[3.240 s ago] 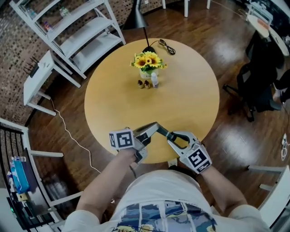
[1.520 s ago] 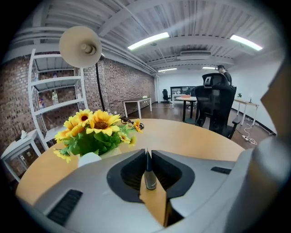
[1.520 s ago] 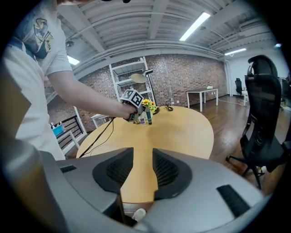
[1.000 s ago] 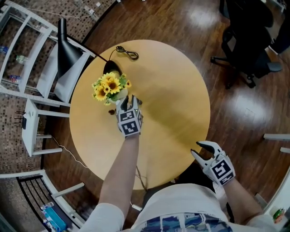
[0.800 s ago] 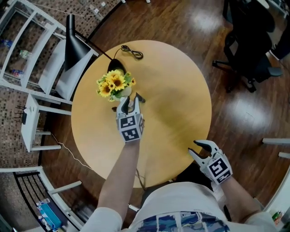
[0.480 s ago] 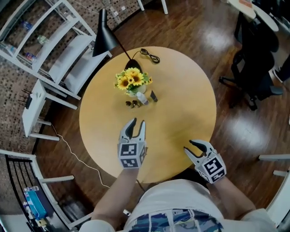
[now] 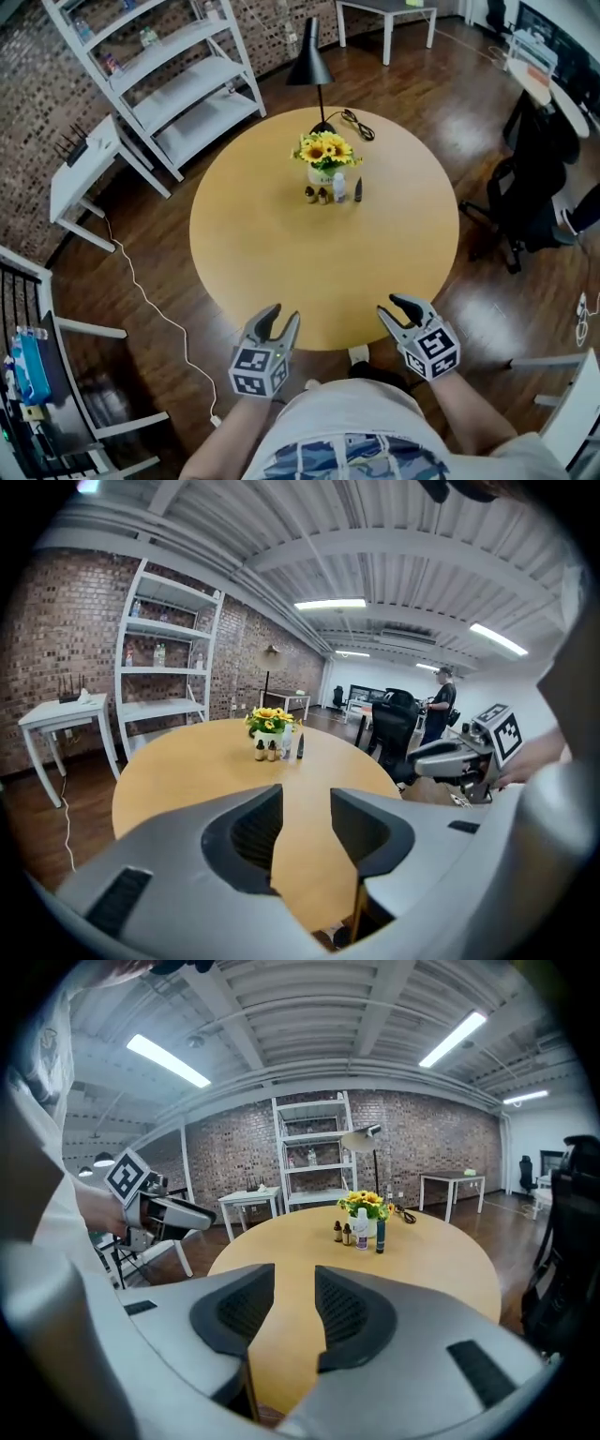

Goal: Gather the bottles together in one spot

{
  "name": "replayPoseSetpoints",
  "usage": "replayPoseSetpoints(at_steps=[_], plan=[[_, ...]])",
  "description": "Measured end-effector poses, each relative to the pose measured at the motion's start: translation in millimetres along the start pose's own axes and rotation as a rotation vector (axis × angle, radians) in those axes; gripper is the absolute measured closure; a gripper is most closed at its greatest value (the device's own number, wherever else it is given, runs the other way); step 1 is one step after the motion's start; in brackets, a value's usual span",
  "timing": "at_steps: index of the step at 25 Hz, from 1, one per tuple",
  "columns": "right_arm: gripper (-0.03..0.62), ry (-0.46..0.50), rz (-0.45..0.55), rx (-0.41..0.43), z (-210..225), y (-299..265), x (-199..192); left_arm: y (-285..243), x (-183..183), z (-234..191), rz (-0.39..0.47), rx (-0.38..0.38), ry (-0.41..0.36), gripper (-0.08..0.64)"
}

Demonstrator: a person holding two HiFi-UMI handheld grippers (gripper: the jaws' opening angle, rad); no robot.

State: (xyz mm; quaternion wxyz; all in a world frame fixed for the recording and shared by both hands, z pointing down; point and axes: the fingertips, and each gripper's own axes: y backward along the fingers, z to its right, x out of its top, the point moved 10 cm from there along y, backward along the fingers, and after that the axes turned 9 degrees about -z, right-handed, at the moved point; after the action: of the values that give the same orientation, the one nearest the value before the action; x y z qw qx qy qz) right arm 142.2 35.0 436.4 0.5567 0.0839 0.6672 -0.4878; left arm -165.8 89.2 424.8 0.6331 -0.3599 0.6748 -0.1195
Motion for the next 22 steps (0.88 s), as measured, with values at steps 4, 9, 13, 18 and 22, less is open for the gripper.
replayPoseSetpoints(at_steps=[4, 9, 13, 18, 22], plan=[[0.431, -0.013, -0.008, -0.028, -45.8, 12.6, -8.1, 42.2, -43.9, -7.4, -0.019, -0.008, 0.045, 0.397], [0.433, -0.038, -0.029, -0.056, -95.6, 32.5, -24.2, 80.6, -77.4, -12.2, -0.026, -0.02, 0.042, 0.397], [0.433, -0.04, -0.039, -0.087, -123.9, 46.5, -38.6, 98.4, -95.7, -14.4, -0.022, -0.038, 0.048, 0.397], [0.433, -0.037, -0.046, -0.097, -150.8, 59.7, -41.8, 121.4, -105.7, -17.0, 0.018, -0.088, 0.078, 0.394], [0.433, -0.029, -0.044, -0.112, -162.8, 63.8, -40.0, 137.4, -110.6, -21.6, 0.028, -0.069, 0.044, 0.394]])
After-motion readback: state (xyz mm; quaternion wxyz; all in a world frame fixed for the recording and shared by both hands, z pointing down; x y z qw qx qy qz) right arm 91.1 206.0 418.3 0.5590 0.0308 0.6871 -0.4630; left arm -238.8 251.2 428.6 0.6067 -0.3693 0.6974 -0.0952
